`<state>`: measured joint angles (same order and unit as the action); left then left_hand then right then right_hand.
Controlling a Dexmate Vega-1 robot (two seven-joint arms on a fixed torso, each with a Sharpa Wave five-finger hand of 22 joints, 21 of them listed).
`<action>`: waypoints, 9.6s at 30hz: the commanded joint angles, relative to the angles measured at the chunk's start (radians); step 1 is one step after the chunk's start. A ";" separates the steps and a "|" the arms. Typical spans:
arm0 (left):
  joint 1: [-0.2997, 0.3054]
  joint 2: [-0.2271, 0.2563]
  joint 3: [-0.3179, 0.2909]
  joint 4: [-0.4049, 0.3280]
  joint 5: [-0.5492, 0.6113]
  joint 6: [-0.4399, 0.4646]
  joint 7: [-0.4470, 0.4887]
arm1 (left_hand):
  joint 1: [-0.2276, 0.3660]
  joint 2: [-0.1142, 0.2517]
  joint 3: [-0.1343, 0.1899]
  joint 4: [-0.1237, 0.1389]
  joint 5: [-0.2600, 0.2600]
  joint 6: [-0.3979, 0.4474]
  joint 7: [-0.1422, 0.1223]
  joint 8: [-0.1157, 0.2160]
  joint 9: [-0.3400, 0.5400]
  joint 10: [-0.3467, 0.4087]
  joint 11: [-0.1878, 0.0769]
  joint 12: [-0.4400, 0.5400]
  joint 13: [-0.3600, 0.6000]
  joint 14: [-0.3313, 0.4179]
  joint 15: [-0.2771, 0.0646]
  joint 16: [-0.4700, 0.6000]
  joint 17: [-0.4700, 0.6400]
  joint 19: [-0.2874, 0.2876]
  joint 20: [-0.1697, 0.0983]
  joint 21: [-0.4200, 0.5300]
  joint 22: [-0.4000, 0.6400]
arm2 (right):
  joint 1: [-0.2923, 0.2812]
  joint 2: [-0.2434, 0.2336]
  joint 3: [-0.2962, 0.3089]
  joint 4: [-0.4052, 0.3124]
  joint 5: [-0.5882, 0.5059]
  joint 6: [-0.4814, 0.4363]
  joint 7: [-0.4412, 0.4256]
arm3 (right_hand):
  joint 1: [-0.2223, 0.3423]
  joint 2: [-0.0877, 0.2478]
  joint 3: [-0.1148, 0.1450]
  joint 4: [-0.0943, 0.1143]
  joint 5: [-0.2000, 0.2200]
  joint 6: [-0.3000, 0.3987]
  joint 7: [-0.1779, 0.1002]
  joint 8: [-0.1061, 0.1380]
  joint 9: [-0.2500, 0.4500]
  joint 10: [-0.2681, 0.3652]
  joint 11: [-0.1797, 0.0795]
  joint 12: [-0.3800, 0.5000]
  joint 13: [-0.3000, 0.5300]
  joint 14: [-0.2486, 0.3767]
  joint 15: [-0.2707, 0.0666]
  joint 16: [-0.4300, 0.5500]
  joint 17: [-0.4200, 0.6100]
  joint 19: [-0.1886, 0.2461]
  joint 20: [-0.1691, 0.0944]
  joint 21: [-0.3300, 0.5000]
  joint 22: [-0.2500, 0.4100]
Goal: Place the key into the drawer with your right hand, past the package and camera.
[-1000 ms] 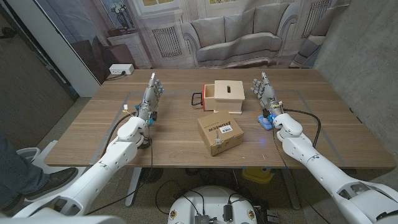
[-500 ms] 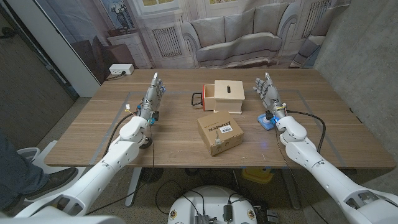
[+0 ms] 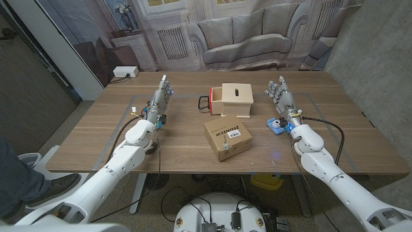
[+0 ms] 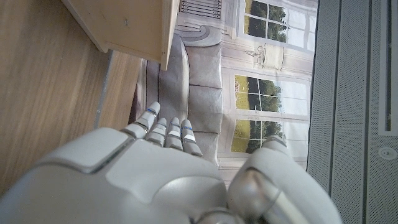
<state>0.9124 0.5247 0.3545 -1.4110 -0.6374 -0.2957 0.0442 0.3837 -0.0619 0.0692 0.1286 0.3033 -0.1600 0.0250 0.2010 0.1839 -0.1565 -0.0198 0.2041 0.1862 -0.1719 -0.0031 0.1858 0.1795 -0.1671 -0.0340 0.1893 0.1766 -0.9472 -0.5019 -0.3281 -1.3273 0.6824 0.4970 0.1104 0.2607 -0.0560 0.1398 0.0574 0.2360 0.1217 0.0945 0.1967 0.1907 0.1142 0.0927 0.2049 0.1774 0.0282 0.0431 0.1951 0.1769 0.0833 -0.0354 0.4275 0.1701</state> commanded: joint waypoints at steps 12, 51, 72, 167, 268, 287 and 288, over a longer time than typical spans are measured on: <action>-0.016 -0.008 0.016 -0.003 0.014 0.020 0.006 | 0.026 0.009 0.004 -0.017 0.007 0.007 0.003 0.003 0.002 0.008 0.004 0.006 0.003 -0.021 -0.005 0.005 0.001 -0.030 -0.014 0.006 0.003 | -0.097 -0.028 0.033 -0.081 -0.004 0.075 -0.003 | 0.011 0.000 0.003 -0.010 0.007 0.019 -0.001 0.005 -0.001 0.019 -0.005 0.007 0.003 0.015 -0.001 0.002 0.003 0.012 -0.039 -0.008 0.004; 0.005 -0.018 0.019 -0.028 0.022 0.016 0.036 | 0.080 0.024 0.005 -0.042 0.003 0.060 0.012 0.014 0.003 0.065 0.008 0.021 0.003 0.050 -0.006 0.020 0.002 0.043 -0.017 0.033 0.005 | -0.247 -0.051 0.056 -0.215 -0.090 0.194 -0.060 | 0.034 0.011 0.001 -0.025 0.007 0.090 -0.045 0.019 -0.003 0.071 -0.053 0.018 0.002 0.062 -0.024 0.004 0.003 0.054 -0.044 -0.027 0.005; 0.006 0.012 0.019 -0.071 0.021 0.053 0.027 | 0.093 0.028 0.001 -0.047 0.000 0.077 0.015 0.012 0.004 0.075 0.009 0.017 0.003 0.055 -0.006 0.012 0.003 0.030 -0.018 0.021 0.005 | -0.308 -0.062 0.067 -0.258 -0.123 0.251 -0.069 | 0.050 0.021 0.006 -0.034 0.006 0.104 -0.052 0.019 -0.003 0.090 -0.058 0.021 0.002 0.070 -0.029 0.002 0.003 0.064 -0.045 -0.036 0.006; -0.064 -0.011 0.049 -0.012 0.002 0.073 -0.046 | 0.124 0.053 -0.015 -0.052 -0.012 0.113 0.011 0.010 0.005 0.109 0.009 0.013 0.004 0.087 -0.003 0.009 0.004 0.048 -0.018 0.021 0.007 | -0.531 0.110 0.124 -0.284 -0.557 0.474 -0.255 | 0.127 0.041 0.021 -0.083 -0.001 0.158 -0.093 0.017 -0.001 0.149 -0.100 0.026 0.004 0.114 -0.052 -0.002 0.002 0.120 -0.052 -0.067 0.008; -0.067 0.012 0.057 -0.033 0.034 0.053 -0.067 | 0.134 0.059 -0.032 -0.053 -0.016 0.125 0.008 0.004 0.006 0.118 0.006 0.007 0.005 0.091 -0.006 0.005 0.005 0.043 -0.015 0.017 0.007 | -0.688 -0.083 0.014 -0.538 -1.657 -0.083 -1.227 | 0.454 0.074 0.125 -0.238 0.056 0.386 -0.305 0.042 0.008 0.312 -0.252 0.036 0.004 0.285 -0.188 -0.005 -0.001 0.284 -0.110 -0.109 0.009; -0.068 -0.003 0.067 -0.010 0.031 0.057 -0.068 | 0.136 0.060 -0.035 -0.052 -0.016 0.125 0.008 0.002 0.006 0.118 0.004 0.006 0.005 0.091 -0.006 0.005 0.005 0.043 -0.013 0.017 0.007 | -0.703 -0.250 -0.070 -0.658 -1.606 -0.352 -1.164 | 0.510 0.057 0.135 -0.236 0.066 0.434 -0.312 0.052 0.012 0.322 -0.256 0.033 0.004 0.292 -0.191 -0.008 0.000 0.293 -0.111 -0.120 0.009; -0.068 -0.003 0.068 -0.010 0.032 0.058 -0.067 | 0.136 0.060 -0.036 -0.052 -0.016 0.125 0.008 0.002 0.006 0.117 0.004 0.005 0.005 0.091 -0.006 0.004 0.005 0.042 -0.012 0.017 0.007 | -0.704 -0.256 -0.072 -0.664 -1.606 -0.365 -1.158 | 0.513 0.057 0.136 -0.236 0.066 0.433 -0.312 0.051 0.012 0.322 -0.257 0.033 0.004 0.292 -0.191 -0.008 0.000 0.293 -0.112 -0.120 0.009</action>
<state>0.8437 0.5273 0.4180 -1.4281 -0.6045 -0.2410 -0.0255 0.5125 -0.0042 0.0395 0.0716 0.2914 -0.0383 0.0322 0.2067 0.1836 -0.0418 -0.0123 0.2107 0.1881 -0.0833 -0.0130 0.1896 0.1817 -0.1205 -0.0340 0.2094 0.1817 -1.6380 -0.6719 -0.3591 -1.9251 -0.9348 0.2827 -1.0908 0.7615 0.0001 0.2669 -0.1794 0.2939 0.5469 -0.2127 0.2468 0.1980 0.4321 -0.1609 0.2416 0.1789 0.3085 -0.0411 0.1877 0.1772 0.3707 -0.0408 0.3136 0.1744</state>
